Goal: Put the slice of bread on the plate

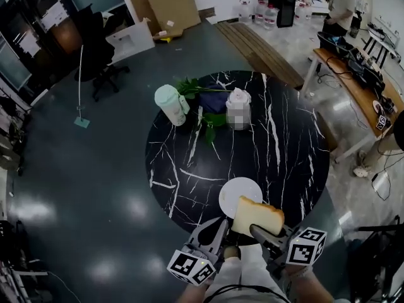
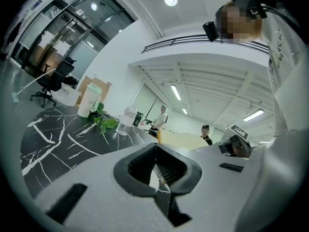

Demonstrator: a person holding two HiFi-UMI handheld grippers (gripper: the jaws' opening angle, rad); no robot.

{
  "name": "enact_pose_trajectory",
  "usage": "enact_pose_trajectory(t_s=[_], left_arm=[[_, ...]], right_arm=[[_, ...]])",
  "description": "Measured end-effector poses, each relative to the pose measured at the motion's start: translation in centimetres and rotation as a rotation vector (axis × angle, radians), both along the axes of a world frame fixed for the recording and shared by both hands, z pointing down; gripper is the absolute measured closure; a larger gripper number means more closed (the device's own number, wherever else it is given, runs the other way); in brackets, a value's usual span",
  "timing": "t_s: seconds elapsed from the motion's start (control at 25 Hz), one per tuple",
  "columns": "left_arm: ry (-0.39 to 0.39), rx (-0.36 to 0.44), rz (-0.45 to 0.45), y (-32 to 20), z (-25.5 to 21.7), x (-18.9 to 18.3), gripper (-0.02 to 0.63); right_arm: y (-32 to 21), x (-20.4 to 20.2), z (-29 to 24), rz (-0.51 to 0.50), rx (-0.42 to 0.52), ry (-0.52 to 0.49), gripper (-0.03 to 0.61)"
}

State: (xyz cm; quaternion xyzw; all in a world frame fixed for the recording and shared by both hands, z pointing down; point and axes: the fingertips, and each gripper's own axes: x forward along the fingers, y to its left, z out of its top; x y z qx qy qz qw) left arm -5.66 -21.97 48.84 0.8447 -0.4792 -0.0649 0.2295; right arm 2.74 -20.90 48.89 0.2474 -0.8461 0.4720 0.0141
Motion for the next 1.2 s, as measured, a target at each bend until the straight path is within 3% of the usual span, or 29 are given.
enact_pose_trajectory(t_s=[0.48,0.72,0.88,1.08,1.2], left_arm=[[-0.039,-0.017,-0.104,-5.4,3.4,-2.1,0.606],[0.004,-0.017,-0.142,-5.7,3.7,-2.8,0.606],[0.031,-0.035,-0.171,-5.0,3.9,-3.5,0.606],[0.063,-0.029,-0.207,-4.7,3.3,-4.5,0.606],[0.072,-0.011,-0.219,-4.7,2.4,-5.0,0.606]], right_arm=[[-5.9,-3.2,7.0,-0.092,-0.166,0.018,0.491],[-6.6,-4.3,9.6,-0.13,-0.321,0.01,0.491],[-6.8,-4.1,11.1,-0.156,-0.386,0.065,0.491],[-7.0,-4.3,11.2,-0.248,-0.307,0.195,0.486],[-6.5,-4.5,11.3,-0.311,-0.247,0.291,0.435]])
